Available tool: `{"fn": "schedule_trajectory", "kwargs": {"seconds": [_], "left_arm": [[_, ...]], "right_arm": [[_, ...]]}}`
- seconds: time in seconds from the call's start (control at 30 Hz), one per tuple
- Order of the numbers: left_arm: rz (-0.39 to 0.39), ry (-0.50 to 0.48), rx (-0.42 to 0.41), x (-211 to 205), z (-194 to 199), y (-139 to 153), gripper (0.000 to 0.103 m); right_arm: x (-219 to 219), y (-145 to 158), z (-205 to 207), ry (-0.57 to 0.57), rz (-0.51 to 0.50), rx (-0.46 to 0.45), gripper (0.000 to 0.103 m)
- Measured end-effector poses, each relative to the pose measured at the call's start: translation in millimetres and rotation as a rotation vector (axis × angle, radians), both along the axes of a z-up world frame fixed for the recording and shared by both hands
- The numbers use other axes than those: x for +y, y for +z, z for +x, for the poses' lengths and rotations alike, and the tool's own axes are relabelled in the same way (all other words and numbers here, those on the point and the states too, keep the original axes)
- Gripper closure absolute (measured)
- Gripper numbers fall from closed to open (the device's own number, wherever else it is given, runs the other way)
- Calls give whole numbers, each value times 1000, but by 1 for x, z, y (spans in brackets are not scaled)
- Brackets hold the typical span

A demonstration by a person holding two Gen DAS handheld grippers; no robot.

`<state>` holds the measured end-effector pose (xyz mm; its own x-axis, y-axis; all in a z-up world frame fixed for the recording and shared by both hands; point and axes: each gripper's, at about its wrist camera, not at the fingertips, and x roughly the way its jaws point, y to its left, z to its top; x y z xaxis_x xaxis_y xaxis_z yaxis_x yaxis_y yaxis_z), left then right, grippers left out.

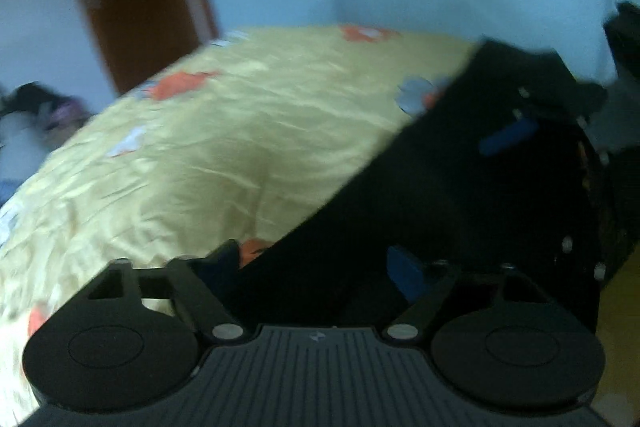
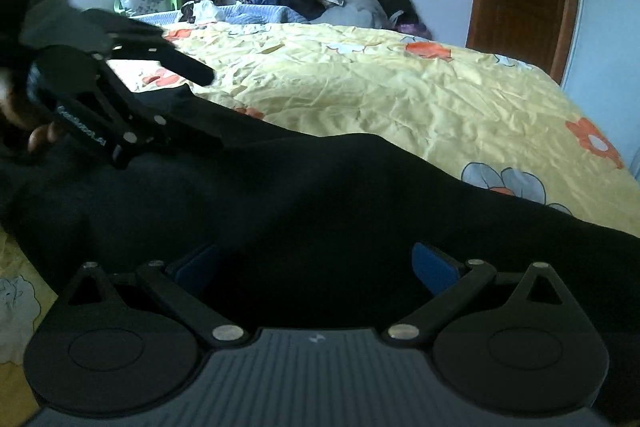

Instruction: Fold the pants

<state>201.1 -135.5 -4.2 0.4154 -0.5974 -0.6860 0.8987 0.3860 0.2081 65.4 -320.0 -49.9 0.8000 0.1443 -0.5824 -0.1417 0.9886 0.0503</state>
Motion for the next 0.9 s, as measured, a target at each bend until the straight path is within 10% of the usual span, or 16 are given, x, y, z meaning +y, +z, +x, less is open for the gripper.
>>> {"fn": "schedule_trajectory", "kwargs": {"seconds": [0.2,0.63,0.9], "left_arm": [[113,-147,19,-17,12,-7,49],[86,-116,102,-21,31,-9,77],[149,209,-189,-15,42,-17,82]], "right_arm": [[-4,-1,-1,-1,29,-5,0],[-2,-2,-3,0,17,-4,0],[-3,-1,-5,0,27,-5,0]]}}
